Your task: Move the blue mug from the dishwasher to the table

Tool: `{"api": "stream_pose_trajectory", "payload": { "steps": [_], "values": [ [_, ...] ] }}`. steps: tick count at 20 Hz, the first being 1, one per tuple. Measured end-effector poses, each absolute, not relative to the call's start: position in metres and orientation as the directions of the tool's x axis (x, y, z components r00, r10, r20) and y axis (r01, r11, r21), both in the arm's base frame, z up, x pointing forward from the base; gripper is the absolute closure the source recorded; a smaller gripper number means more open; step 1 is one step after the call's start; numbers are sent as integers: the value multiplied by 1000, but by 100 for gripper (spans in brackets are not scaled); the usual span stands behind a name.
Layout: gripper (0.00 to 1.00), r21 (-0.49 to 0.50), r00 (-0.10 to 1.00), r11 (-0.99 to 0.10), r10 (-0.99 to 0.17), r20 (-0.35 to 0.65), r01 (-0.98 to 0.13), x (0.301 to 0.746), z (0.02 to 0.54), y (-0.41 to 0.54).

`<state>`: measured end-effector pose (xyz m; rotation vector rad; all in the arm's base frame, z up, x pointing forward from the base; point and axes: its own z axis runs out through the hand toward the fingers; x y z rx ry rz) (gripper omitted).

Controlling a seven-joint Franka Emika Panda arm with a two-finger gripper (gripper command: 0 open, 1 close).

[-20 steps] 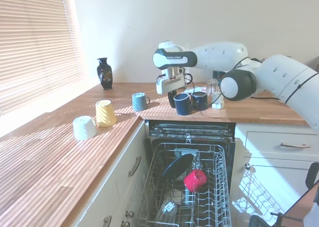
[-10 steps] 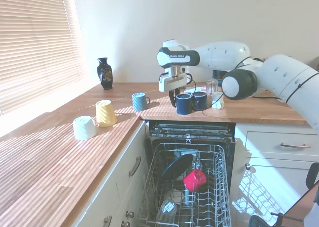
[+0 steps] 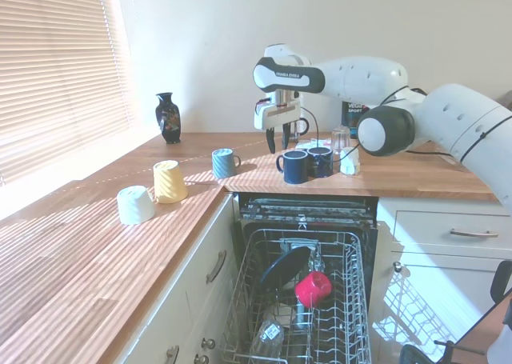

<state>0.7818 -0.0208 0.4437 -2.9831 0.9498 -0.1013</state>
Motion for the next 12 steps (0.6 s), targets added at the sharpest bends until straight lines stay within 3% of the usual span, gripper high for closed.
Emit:
{"api": "stream_pose_trajectory", "payload": {
  "steps": [7,12],
  "values": [
    [0,-57,785,-789,-614,79,-611,752,531,36],
    [0,-43,766,-768,-640,50,-639,739,538,96]
  ]
}}
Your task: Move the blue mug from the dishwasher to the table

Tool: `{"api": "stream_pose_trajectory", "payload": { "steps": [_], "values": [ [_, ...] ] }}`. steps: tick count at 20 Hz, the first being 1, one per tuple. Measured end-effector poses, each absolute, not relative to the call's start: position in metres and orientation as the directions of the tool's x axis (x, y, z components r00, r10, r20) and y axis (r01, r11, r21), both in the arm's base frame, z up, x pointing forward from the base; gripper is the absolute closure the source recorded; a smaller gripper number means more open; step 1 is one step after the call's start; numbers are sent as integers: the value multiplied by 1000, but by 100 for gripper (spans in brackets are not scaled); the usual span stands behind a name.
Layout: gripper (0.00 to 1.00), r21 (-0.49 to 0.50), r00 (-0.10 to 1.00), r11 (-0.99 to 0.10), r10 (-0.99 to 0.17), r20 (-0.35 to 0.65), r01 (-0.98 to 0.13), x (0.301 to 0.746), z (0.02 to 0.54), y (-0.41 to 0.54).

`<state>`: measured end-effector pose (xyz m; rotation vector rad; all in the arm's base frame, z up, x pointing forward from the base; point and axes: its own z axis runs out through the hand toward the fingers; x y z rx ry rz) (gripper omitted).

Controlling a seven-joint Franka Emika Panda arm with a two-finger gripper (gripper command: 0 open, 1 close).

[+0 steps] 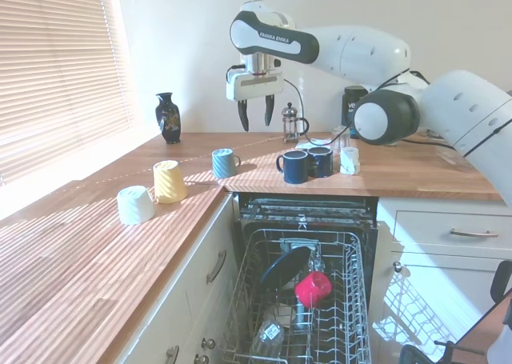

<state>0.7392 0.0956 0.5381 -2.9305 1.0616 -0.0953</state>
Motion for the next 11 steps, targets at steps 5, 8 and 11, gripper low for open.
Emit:
{"api": "stream_pose_trajectory", "payload": {
  "steps": [5,8,11],
  "values": [
    [0,-35,759,-760,-650,30,-649,735,522,148],
    [0,-9,769,-769,-639,-8,-639,735,489,183],
    [0,7,780,-780,-625,-29,-625,739,446,217]
  ]
}}
